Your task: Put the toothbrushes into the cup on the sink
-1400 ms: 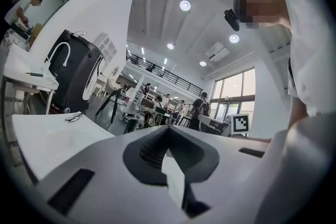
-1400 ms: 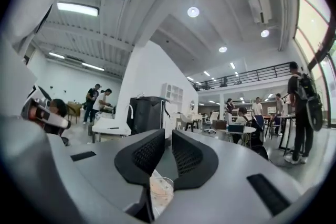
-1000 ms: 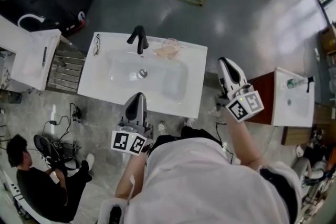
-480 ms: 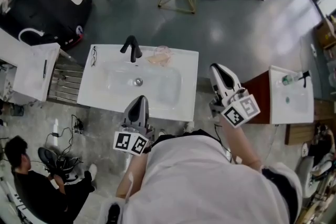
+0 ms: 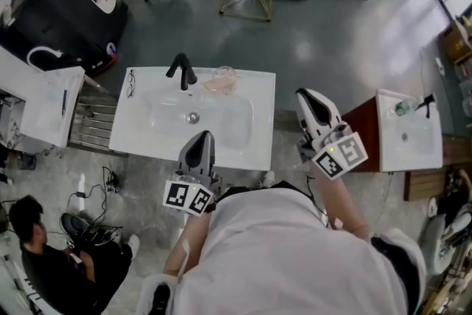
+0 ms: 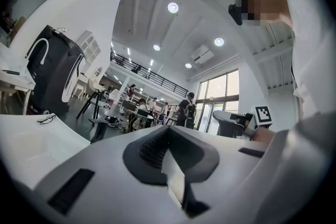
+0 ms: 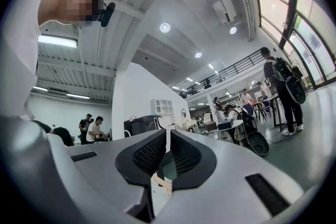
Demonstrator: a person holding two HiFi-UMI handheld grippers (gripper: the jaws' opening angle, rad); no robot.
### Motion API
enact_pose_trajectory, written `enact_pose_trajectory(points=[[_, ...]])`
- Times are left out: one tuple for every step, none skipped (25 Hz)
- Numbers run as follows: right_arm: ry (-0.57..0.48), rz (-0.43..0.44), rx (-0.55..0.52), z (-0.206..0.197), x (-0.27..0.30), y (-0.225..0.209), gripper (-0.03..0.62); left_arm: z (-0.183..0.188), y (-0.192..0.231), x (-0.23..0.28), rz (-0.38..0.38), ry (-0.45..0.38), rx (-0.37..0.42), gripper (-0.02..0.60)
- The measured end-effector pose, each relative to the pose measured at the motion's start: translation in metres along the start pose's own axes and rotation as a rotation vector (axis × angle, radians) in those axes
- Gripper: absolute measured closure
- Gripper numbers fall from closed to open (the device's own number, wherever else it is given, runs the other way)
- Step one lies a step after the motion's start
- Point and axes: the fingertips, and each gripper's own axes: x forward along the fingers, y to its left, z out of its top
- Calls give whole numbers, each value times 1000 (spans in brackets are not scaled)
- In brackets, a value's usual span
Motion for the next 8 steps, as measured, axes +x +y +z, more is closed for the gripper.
enact_pose_trajectory(points=[[2,-3,0,-1,-1,1,543,-2,-1,1,-5,7,-4,578],[4,-6,-1,-1,-1,2,543,-4,-1,1,-9,14,-9,578],[6,-7,-5,-2,-1,3,543,-6,0,2,-12,19,-14,578],[8,-8,-11,-2,-1,4,543,-6,1,4,-14,22,-17,578],[10,-9,-18,-1,-1,4,543,-6,2,5,-18,24,-18,578],[12,-11,-24,-1,-2,4,543,-5,2,7,-21,24,-17,578],[12,-13,-28,0,-3,4,543,-4,2,9,-26,22,-14,578],[13,-15,-32,0,-3,3,544,-2,1,11,-30,19,-12,578]])
